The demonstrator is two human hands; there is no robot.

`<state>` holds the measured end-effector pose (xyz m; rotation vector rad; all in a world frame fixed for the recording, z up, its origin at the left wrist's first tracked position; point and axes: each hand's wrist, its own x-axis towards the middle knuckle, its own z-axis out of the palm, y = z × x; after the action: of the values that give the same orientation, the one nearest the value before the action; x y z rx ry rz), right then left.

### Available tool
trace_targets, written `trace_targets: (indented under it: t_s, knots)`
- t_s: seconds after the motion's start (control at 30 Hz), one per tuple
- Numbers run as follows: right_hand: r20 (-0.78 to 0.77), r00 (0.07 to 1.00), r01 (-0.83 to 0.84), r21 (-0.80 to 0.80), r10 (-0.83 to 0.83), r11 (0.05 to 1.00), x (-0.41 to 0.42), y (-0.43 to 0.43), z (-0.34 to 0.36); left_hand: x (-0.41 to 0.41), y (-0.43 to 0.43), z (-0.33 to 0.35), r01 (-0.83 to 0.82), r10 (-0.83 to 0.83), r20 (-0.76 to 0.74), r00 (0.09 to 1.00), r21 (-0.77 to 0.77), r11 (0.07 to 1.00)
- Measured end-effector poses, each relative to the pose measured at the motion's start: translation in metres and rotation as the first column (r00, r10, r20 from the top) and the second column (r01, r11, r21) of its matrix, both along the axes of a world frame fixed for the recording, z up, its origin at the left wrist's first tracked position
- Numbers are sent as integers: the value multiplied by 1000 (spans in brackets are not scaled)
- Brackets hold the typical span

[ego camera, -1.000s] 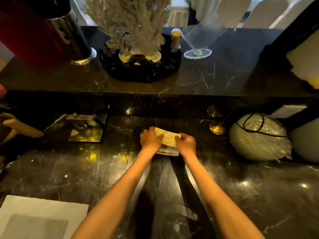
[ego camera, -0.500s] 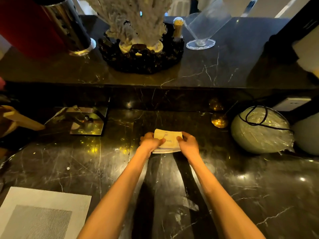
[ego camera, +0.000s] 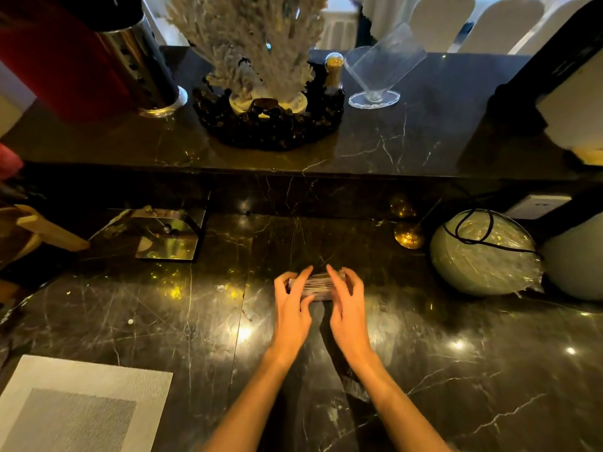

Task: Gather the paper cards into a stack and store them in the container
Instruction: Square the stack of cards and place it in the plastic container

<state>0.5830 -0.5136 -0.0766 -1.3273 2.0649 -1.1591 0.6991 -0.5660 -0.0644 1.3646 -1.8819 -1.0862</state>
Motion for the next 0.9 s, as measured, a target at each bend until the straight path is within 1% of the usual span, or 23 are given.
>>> trace_targets:
  t_s: [0.1, 0.23, 0.37, 0.5, 0.63, 0.8, 0.9]
  knots:
    - [3, 1000, 4, 62, -5, 998, 4, 5, -18, -5, 3, -10, -13, 13, 59, 998, 12, 1000]
    - [-87, 996, 29, 127, -18, 991, 9, 0, -27, -8, 3, -18, -36, 36, 31, 999, -9, 999]
    - [-126, 992, 29, 122, -13, 992, 11, 0, -28, -3, 4, -27, 4, -2, 31, 1000, -55, 998]
    - [-100, 995, 38, 143, -24, 989, 9, 2, -28, -3, 8, -32, 2, 6, 95, 995, -81, 997]
    - [-96, 995, 33, 173, -16, 984, 10, 2, -28, -4, 10, -32, 7, 4, 121, 993, -85, 996]
    - [-92, 996, 22, 153, -8, 988, 11, 3, -28, -2, 11, -33, 66, -49, 150, 987, -113, 991]
    - [-89, 996, 22, 147, -9, 989, 12, 2, -26, -3, 9, -35, 53, -34, 153, 988, -121, 991]
